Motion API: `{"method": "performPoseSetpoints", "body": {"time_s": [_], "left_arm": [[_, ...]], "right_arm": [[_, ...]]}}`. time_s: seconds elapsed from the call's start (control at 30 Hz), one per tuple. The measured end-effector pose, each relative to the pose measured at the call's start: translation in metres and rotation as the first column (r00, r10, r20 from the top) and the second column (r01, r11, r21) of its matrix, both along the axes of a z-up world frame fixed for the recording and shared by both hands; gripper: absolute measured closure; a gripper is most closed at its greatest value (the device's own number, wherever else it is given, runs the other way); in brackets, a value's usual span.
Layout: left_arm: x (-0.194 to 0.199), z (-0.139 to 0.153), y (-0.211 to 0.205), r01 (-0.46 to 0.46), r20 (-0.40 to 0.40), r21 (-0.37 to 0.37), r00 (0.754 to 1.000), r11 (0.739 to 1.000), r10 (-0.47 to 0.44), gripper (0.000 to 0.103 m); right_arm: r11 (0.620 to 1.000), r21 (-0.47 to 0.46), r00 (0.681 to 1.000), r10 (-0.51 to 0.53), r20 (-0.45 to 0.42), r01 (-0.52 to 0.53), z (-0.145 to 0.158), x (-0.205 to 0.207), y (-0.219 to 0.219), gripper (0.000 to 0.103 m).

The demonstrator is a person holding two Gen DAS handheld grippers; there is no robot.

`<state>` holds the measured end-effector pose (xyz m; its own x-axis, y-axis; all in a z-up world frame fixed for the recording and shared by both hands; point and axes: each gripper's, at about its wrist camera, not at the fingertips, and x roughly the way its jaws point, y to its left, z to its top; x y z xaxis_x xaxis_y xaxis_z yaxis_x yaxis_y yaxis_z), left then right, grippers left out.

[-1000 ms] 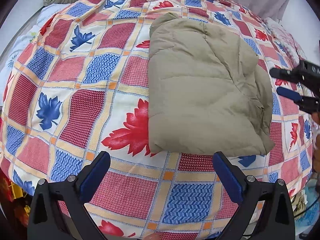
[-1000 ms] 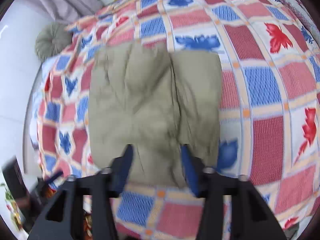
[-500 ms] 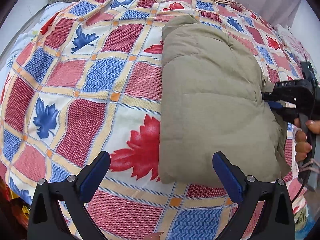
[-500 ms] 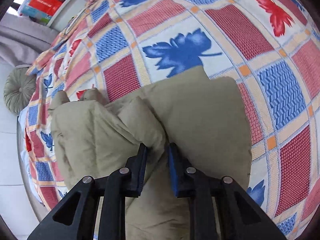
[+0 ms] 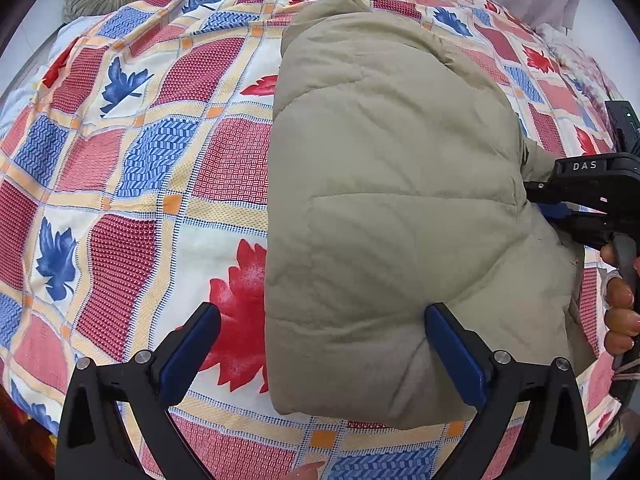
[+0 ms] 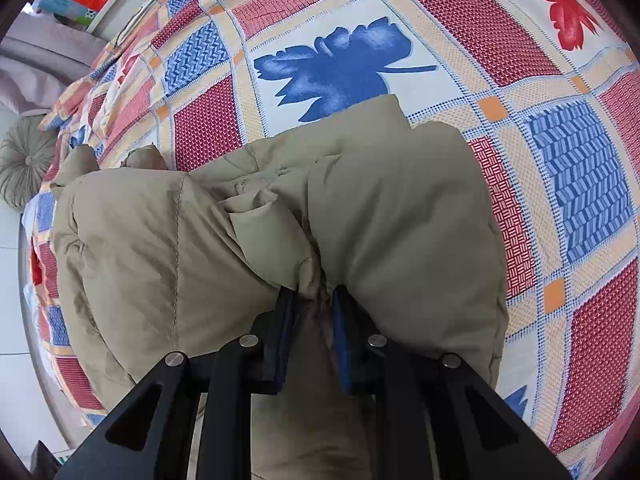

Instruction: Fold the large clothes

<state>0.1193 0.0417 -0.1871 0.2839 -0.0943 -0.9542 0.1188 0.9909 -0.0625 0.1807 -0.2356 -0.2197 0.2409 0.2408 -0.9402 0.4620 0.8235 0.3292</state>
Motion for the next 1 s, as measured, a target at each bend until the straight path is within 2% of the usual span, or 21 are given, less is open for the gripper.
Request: {"method": "performPoseSetpoints", "body": {"time_s": [0.27, 0.33, 0.5, 0.57, 0.8, 1.0], "left_arm": [[-0.005, 0.012, 0.011, -0.035, 0.01, 0.015, 0.999, 0.999, 0.035, 0.001], [-0.009, 0.017, 0.014, -0.031, 0.006, -0.006, 1.0, 1.0, 0.031, 0.001], [-0.018, 0.035, 0.019, -0.031, 0.003, -0.007, 1.0, 0.999, 0.031, 0.001], [-0.022, 0.042, 0.02, -0.026, -0.006, 0.007, 1.0, 1.0, 0.026, 0.001], [-0.041, 0.07, 0.027, -0.013, -0.018, 0.042, 1.0, 0.999, 0.014, 0.001], [-0.06, 0.106, 0.026, 0.047, 0.024, 0.061, 0.999, 0.997, -0.049, 0.001]], "right_arm": [[0.998, 0.063, 1.0, 0.025, 0.014, -0.026, 0.03, -0.027, -0.002, 0.079], [0.997, 0.064, 0.999, 0.032, 0.016, -0.033, 0.038, -0.038, -0.001, 0.079], [0.997, 0.04, 0.997, 0.067, 0.028, -0.068, 0.062, -0.069, 0.003, 0.077], [0.997, 0.036, 0.997, 0.071, 0.032, -0.072, 0.072, -0.081, 0.002, 0.069], [0.993, -0.017, 0.993, 0.114, 0.023, -0.113, 0.1, -0.127, 0.012, 0.067], [0.98, -0.09, 0.984, 0.177, 0.012, -0.175, 0.125, -0.162, 0.028, 0.06]]}}
